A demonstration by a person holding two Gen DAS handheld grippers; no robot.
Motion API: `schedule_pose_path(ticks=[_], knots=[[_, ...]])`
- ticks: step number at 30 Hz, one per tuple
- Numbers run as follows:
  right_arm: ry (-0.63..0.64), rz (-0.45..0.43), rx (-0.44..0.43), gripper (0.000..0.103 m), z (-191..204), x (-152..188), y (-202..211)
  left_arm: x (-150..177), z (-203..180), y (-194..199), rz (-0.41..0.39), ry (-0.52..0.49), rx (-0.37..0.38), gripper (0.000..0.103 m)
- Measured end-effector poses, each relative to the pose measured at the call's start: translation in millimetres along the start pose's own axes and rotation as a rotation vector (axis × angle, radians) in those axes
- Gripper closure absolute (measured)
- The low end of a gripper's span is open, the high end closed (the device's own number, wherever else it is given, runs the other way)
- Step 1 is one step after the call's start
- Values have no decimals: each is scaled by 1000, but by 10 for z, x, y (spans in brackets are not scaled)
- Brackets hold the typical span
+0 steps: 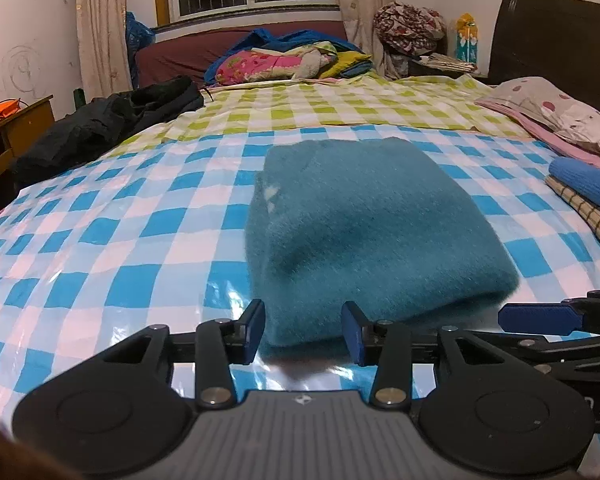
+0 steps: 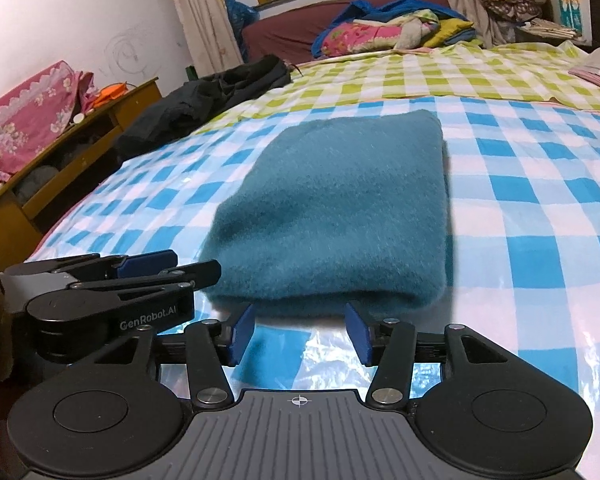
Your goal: Fold small clothes
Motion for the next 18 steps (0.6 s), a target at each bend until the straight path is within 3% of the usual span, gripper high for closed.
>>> schedule_pose_path(ticks=[18], knots=[[-14,-5,6,48,-51,105,142,63,-175,83,9,-37,16,52]])
Point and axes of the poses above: each gripper's, at about its wrist camera, not at the fingertips, and y roughly against the way its jaws point, z to its left, x to its underside, the point moved 5 cm from there along -y, roughly the way its jaws point, and after that the axes turned 5 degrees about -z, right-handed, at the moved point
